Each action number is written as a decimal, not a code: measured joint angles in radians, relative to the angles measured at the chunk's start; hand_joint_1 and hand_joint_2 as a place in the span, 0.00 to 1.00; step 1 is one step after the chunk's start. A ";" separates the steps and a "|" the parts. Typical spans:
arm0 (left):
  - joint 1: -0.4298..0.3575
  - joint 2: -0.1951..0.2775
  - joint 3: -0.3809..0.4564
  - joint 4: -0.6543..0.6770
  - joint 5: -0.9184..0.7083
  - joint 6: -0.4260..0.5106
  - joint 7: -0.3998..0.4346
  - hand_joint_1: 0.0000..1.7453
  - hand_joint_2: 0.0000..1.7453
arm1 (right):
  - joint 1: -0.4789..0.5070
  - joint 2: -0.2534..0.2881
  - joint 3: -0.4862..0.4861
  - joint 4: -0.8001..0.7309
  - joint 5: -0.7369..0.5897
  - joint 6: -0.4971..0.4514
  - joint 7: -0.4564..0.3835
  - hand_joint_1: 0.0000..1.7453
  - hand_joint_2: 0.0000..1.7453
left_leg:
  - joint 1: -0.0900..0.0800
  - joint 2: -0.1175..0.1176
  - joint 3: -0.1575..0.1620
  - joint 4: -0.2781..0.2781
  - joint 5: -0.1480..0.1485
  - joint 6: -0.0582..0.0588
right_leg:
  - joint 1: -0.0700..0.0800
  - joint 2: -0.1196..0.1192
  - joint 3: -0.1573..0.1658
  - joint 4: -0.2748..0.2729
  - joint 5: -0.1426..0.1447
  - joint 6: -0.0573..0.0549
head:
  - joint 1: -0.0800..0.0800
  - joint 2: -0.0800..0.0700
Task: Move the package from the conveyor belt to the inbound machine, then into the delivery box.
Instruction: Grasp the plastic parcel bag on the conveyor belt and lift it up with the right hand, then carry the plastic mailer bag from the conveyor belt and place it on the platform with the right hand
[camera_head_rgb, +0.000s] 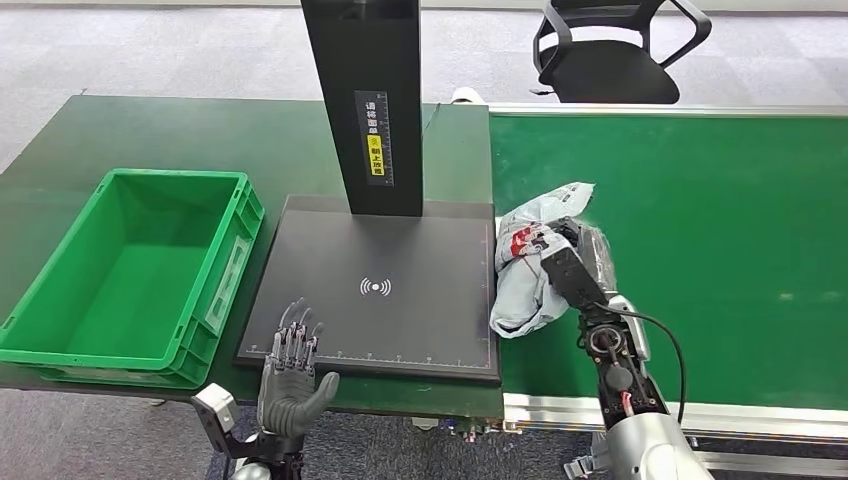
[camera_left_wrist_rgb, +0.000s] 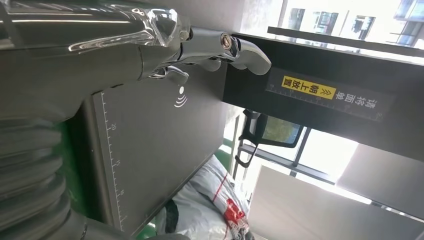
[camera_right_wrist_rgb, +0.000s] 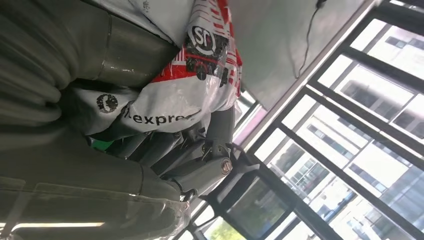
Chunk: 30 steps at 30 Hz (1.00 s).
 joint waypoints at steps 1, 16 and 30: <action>0.000 0.000 0.000 0.000 0.000 0.001 0.000 0.00 1.00 | 0.005 0.005 0.020 -0.014 -0.022 0.004 -0.004 1.00 1.00 | 0.000 0.000 0.000 0.000 0.000 0.000 | 0.000 0.000 0.000 0.000 0.000 0.000 | 0.000 0.000; -0.028 -0.010 -0.001 0.009 -0.014 0.029 0.001 0.00 1.00 | -0.068 0.232 0.368 -0.025 -0.479 0.141 -0.035 1.00 1.00 | 0.003 0.001 -0.002 0.000 0.001 -0.003 | 0.003 0.001 -0.002 0.001 0.000 -0.003 | 0.000 0.000; -0.028 -0.010 -0.006 -0.006 -0.002 0.059 0.018 0.00 1.00 | -0.136 0.246 0.415 0.061 -0.637 0.114 0.056 1.00 1.00 | 0.003 0.000 -0.002 0.000 0.001 -0.003 | 0.002 0.001 -0.002 0.001 0.000 -0.002 | 0.000 0.000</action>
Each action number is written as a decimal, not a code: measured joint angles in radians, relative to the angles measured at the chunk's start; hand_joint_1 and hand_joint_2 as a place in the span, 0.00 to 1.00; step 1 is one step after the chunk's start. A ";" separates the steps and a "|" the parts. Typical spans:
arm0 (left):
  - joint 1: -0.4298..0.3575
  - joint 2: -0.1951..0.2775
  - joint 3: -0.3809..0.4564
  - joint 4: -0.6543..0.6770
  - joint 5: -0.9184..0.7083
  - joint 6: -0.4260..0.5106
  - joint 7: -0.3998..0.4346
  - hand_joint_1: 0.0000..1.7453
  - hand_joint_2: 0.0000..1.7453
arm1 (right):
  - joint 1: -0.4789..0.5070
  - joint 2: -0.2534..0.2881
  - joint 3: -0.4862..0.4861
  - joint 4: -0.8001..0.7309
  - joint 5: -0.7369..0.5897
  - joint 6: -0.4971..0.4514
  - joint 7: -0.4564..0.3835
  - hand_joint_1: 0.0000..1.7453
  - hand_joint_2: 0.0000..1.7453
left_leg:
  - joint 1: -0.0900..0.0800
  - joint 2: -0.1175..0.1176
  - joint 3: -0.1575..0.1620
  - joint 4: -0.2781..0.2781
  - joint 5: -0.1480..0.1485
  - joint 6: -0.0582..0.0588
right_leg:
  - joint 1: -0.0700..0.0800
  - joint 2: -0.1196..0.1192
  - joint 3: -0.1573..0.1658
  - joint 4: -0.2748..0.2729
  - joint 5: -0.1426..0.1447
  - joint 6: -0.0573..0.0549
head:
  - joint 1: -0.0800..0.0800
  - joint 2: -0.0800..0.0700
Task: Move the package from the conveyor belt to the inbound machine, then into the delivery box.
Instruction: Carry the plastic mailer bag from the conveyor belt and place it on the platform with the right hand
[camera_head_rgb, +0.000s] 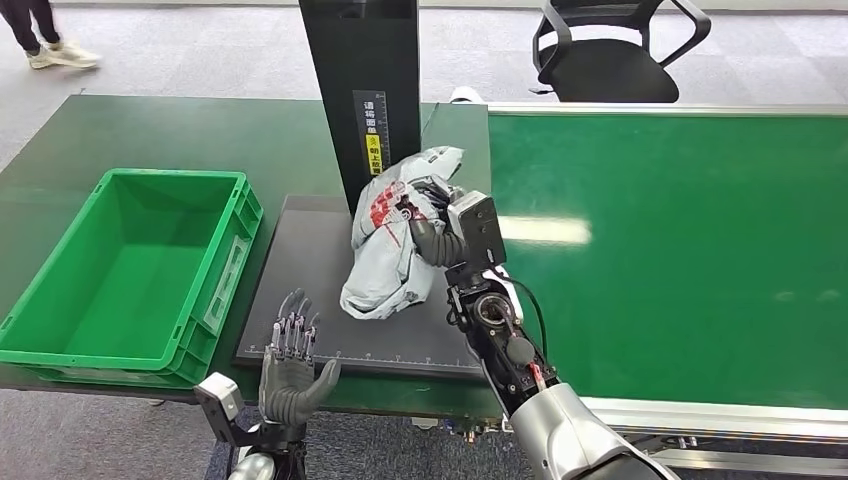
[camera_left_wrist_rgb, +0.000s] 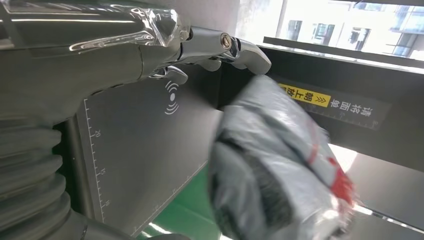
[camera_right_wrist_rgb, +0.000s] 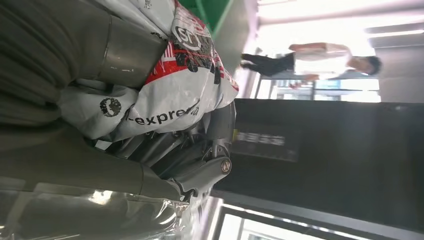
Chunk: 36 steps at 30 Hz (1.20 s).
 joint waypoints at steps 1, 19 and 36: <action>0.000 0.000 -0.001 -0.001 0.000 0.000 0.001 0.00 1.00 | 0.000 -0.002 0.002 0.017 -0.003 0.007 0.022 1.00 1.00 | 0.000 0.000 0.000 0.000 0.000 0.000 | 0.000 0.000 0.000 0.000 0.000 0.000 | 0.000 0.000; 0.019 0.000 -0.011 -0.018 0.001 0.014 0.017 0.00 1.00 | -0.015 -0.038 0.010 0.206 -0.030 0.074 0.081 0.00 1.00 | 0.000 0.000 0.000 0.000 0.000 0.000 | 0.000 0.000 0.000 0.000 0.000 0.000 | 0.000 0.000; 0.052 0.010 -0.007 -0.031 -0.001 0.000 0.001 0.00 1.00 | 0.314 -0.103 -0.112 -0.410 -0.242 0.282 -0.041 0.00 1.00 | 0.000 0.000 0.000 0.000 -0.001 -0.001 | 0.000 -0.001 -0.001 0.000 0.000 0.000 | 0.000 0.000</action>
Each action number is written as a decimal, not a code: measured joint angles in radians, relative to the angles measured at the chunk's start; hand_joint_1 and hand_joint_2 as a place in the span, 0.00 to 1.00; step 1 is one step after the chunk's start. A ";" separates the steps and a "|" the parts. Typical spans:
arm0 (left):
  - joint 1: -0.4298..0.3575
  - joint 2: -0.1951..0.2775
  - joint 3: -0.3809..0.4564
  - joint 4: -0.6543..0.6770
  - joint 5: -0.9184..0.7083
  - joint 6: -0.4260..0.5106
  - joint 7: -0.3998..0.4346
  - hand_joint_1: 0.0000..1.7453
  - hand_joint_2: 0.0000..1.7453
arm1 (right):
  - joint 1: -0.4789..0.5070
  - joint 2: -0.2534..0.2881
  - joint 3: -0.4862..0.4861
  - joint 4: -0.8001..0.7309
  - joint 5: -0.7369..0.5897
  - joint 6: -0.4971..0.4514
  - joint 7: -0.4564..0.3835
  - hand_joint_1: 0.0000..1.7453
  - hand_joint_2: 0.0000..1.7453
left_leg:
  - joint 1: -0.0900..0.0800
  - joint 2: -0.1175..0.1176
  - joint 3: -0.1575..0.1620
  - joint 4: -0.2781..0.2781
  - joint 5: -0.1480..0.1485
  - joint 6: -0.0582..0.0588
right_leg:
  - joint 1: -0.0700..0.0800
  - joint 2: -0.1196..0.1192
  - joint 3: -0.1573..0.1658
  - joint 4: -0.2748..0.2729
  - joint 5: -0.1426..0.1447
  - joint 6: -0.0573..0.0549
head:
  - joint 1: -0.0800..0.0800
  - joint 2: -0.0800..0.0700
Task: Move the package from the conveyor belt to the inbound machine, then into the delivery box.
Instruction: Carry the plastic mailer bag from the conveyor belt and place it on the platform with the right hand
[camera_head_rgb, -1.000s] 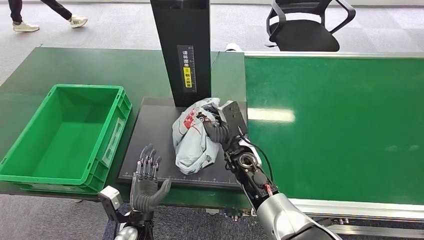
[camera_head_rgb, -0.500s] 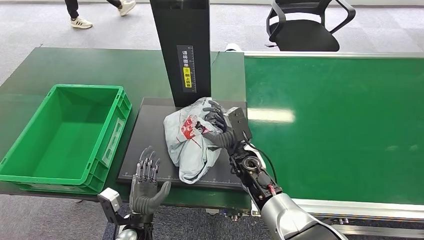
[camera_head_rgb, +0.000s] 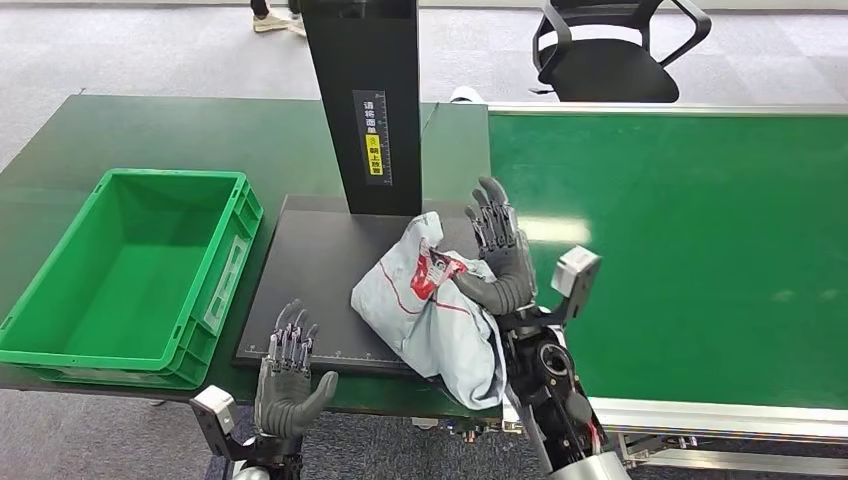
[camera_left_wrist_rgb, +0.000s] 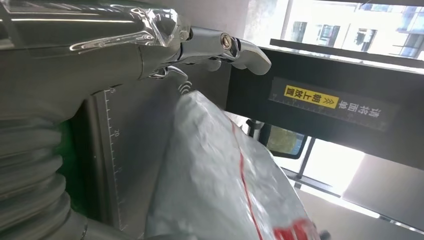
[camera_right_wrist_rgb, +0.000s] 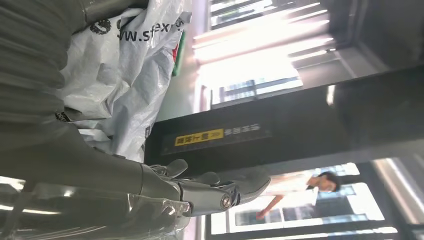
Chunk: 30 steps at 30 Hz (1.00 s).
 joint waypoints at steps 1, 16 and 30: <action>0.002 0.000 0.001 0.000 -0.001 -0.001 0.000 0.00 1.00 | 0.032 0.000 -0.004 -0.047 -0.009 0.007 0.001 0.00 1.00 | 0.000 0.000 0.000 0.000 0.000 0.000 | 0.000 0.000 0.000 0.000 0.000 0.000 | 0.000 0.000; 0.022 -0.012 0.015 -0.022 -0.036 -0.018 0.003 0.00 1.00 | 0.200 0.007 -0.052 -0.261 0.048 -0.005 0.026 0.00 1.00 | 0.000 0.000 0.000 0.000 0.000 0.000 | 0.000 0.000 0.001 0.000 0.000 -0.001 | 0.000 0.000; -0.052 -0.018 -0.002 0.033 -0.054 -0.027 0.004 0.00 1.00 | -0.272 -0.023 -0.149 0.245 0.264 -0.185 0.194 0.00 1.00 | 0.000 0.000 0.000 0.001 0.004 0.000 | 0.000 0.000 0.001 0.000 0.004 -0.001 | 0.000 0.000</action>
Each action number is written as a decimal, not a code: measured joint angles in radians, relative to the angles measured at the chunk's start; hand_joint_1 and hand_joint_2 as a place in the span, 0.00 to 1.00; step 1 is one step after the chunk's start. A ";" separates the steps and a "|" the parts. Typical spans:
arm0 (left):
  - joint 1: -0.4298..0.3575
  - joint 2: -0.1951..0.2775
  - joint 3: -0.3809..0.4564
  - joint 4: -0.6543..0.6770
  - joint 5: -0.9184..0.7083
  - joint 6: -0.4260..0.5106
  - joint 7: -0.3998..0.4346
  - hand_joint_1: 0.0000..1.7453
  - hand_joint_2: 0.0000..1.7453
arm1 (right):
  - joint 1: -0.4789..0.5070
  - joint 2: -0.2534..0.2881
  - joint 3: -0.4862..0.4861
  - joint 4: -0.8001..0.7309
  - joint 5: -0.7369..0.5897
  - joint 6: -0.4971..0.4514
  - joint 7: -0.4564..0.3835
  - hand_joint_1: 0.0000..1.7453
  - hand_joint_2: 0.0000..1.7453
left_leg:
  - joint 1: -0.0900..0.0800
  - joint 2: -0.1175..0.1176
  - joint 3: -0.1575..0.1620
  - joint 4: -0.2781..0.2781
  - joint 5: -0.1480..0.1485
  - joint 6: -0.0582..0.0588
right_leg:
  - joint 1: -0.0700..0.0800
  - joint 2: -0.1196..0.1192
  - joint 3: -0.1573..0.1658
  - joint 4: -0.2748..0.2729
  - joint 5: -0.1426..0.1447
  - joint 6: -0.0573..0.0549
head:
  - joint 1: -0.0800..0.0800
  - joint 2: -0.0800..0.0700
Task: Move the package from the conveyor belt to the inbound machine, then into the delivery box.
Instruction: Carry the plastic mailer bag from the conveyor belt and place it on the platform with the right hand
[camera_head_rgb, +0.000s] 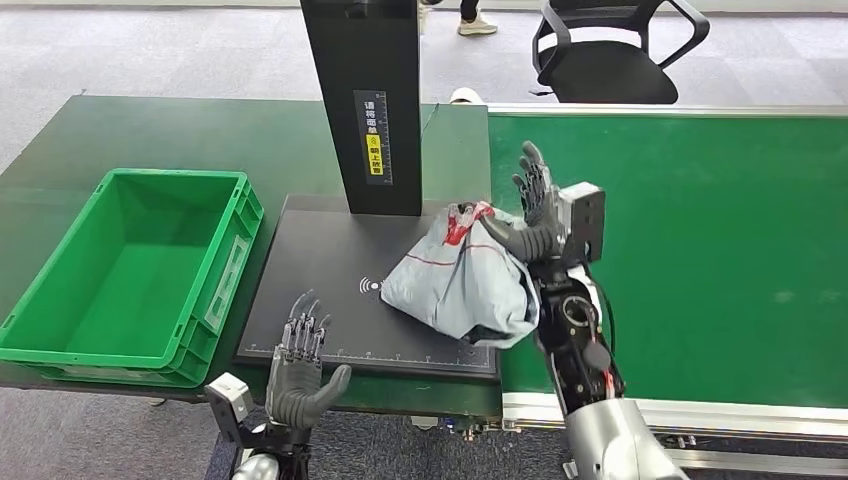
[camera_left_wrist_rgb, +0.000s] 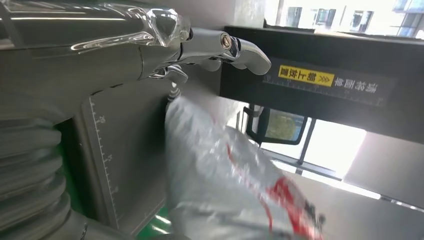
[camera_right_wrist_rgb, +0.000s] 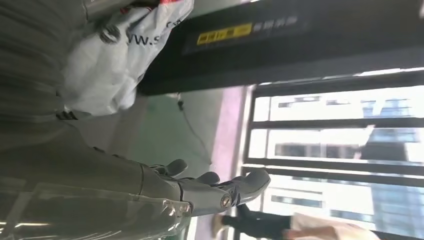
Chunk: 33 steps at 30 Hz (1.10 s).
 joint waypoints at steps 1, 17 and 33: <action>-0.005 0.000 -0.004 0.006 0.000 0.000 0.000 0.00 1.00 | -0.045 -0.005 -0.001 0.055 0.026 -0.006 0.040 0.00 1.00 | 0.000 0.000 0.000 0.000 0.000 0.000 | 0.000 0.000 0.000 0.000 0.000 0.000 | 0.000 0.000; -0.039 0.002 -0.017 0.038 0.036 0.002 0.050 0.00 1.00 | -0.308 0.007 0.204 0.424 0.407 0.211 0.493 0.00 1.00 | 0.001 0.000 0.000 0.000 0.000 0.000 | 0.001 0.000 -0.001 0.000 0.000 0.000 | 0.000 0.000; -0.036 0.017 -0.012 0.034 0.053 -0.005 0.062 0.00 1.00 | -0.344 -0.040 0.447 0.473 0.638 0.242 0.563 0.00 1.00 | 0.001 0.000 0.000 0.000 0.000 0.000 | 0.001 0.000 0.000 0.000 0.000 0.000 | 0.000 0.000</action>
